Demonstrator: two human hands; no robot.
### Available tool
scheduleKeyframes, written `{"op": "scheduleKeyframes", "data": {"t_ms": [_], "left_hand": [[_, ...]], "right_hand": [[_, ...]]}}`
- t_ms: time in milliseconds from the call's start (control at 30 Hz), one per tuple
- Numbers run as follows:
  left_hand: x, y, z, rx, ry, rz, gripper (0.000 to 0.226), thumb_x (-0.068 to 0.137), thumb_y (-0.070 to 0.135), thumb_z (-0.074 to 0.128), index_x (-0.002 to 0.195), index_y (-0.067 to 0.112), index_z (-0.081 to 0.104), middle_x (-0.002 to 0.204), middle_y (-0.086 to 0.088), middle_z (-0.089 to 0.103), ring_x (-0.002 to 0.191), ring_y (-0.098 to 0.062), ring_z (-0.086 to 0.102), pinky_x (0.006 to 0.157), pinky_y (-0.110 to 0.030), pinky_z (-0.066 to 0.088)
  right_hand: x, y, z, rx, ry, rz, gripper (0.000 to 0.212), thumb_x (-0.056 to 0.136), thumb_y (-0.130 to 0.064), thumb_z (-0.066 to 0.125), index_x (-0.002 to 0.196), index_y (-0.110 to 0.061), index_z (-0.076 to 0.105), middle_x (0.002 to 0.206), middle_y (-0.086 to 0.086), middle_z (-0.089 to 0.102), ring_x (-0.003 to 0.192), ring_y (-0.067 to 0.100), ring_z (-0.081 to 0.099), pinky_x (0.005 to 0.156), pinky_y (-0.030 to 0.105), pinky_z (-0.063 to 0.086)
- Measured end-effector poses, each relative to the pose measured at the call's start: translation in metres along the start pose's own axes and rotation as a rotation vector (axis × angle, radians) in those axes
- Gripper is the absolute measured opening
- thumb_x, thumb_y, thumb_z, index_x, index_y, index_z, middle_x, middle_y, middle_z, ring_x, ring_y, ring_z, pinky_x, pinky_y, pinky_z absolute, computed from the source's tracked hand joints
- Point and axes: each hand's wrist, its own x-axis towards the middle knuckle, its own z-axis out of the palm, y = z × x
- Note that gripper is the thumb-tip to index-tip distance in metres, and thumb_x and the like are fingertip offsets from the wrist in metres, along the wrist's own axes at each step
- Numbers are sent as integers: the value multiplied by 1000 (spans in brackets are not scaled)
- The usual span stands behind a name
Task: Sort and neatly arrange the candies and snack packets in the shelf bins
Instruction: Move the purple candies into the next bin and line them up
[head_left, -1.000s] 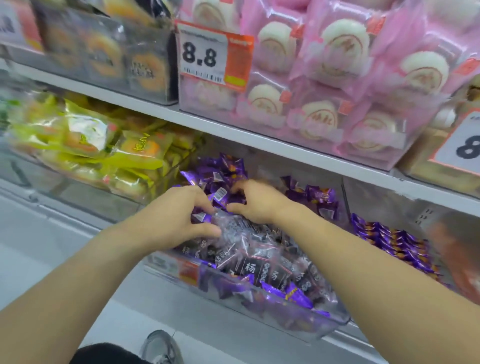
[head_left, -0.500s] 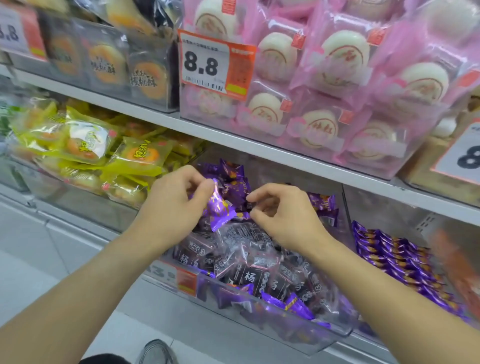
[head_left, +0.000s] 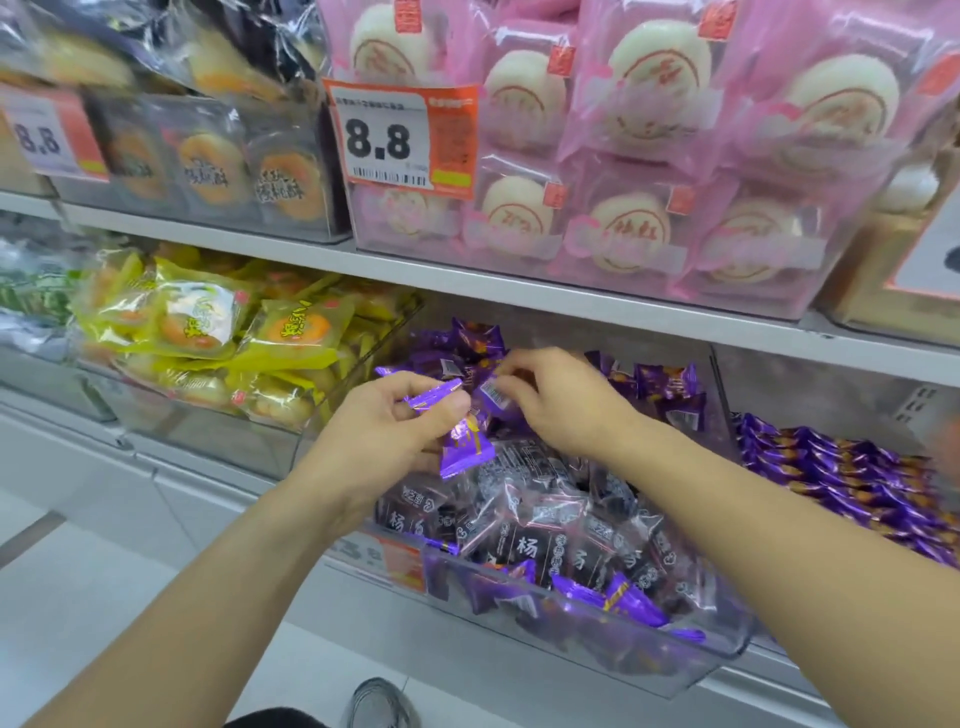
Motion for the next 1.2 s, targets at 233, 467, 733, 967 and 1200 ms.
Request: {"op": "scheduleKeyframes", "data": {"t_ms": [233,467,733,967,1200], "left_hand": [[-7,8,17,-148,-80,27,24,86,13,65,102,-4,68,95,-25,73,77,-22,72,64,-28,59],[-19,6,63,-110,-67,47,26,86,26,67,97,3,71,90,-17,76,75,-22,71,70,-28,59],[-36,13,107,-162,-53,54,41,70,26,75,100,0,66,90,-16,75,76,-28,74,80,-37,61],[-43,22,141,-217,-92,2,37,77,27,68,92,-4,55,79,-22,65,72,-40,73,64,-37,62],[-43,21,166,-141,-144,66,48,66,23,73,109,4,64,76,-7,73,65,-25,73,84,-44,59]], "right_hand": [[-73,-26,-37,1028,70,450,24,106,-19,44,101,-1,59,76,20,66,67,32,71,51,39,57],[-136,-8,-68,1318,-44,524,26,87,-20,62,100,0,73,90,21,71,83,33,66,58,28,58],[-174,16,-78,1209,194,475,31,82,-25,66,106,-8,73,71,19,65,51,20,52,43,19,40],[-190,32,-95,1219,441,571,22,96,-19,58,116,-12,55,70,12,63,38,24,54,35,29,42],[-210,50,-105,1058,461,442,24,73,-8,84,91,-22,76,79,6,71,71,27,68,74,36,57]]}}
